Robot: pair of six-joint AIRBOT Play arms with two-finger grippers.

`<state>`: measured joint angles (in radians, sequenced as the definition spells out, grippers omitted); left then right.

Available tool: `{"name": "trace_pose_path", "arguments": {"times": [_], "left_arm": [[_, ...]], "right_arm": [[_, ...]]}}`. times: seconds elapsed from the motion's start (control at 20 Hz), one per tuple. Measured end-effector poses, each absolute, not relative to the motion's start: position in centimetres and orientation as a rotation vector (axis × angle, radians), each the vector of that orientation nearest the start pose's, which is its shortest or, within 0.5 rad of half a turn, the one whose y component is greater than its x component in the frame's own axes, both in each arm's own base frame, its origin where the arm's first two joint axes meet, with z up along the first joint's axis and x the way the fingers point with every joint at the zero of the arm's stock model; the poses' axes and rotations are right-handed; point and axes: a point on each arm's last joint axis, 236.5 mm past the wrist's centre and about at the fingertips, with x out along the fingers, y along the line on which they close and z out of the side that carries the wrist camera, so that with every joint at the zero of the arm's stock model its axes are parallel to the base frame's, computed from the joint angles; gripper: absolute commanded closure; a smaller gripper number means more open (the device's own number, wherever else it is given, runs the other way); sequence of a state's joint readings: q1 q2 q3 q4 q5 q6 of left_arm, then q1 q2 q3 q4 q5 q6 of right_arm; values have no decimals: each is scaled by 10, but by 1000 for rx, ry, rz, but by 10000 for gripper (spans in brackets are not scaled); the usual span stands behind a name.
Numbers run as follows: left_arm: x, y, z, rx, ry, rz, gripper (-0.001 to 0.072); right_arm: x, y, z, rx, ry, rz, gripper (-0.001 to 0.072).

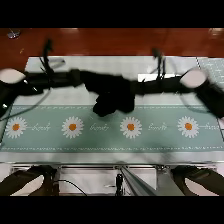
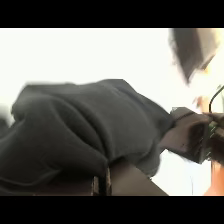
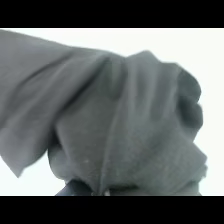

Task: Fold the shirts.

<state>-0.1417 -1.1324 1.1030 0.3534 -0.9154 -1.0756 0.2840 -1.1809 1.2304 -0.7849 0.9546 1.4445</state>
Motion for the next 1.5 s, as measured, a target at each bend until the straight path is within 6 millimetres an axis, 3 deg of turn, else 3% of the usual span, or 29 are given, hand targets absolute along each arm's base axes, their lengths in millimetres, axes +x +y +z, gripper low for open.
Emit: {"name": "trace_pose_path", "arguments": {"times": [0.1, 0.2, 0.35, 0.45, 0.6, 0.75, 0.9, 1.0, 1.2, 1.5], "left_arm": [[400, -225, 284, -598, 484, -860, 679], [388, -218, 369, -542, 301, -901, 679], [339, -213, 462, -455, 107, -969, 679], [300, -213, 496, -404, 36, -1013, 679], [246, -220, 508, -319, 34, -1092, 679], [209, -227, 484, -224, 158, -1144, 679], [193, -225, 430, -153, 376, -1141, 679], [193, -221, 392, -149, 515, -1123, 679], [211, -218, 304, -236, 773, -1075, 679], [255, -219, 154, -457, 1003, -895, 679]], "right_arm": [[391, 231, 250, 409, 735, 724, 683], [371, 214, 328, 295, 617, 754, 683], [320, 189, 397, 149, 498, 746, 683], [284, 175, 426, 86, 429, 725, 683], [235, 160, 446, 20, 376, 698, 683], [200, 150, 447, -18, 377, 686, 683], [183, 147, 428, -32, 444, 689, 683], [185, 147, 407, -25, 521, 689, 683], [223, 154, 351, 37, 683, 687, 683], [315, 199, 246, 189, 928, 774, 683]]}}
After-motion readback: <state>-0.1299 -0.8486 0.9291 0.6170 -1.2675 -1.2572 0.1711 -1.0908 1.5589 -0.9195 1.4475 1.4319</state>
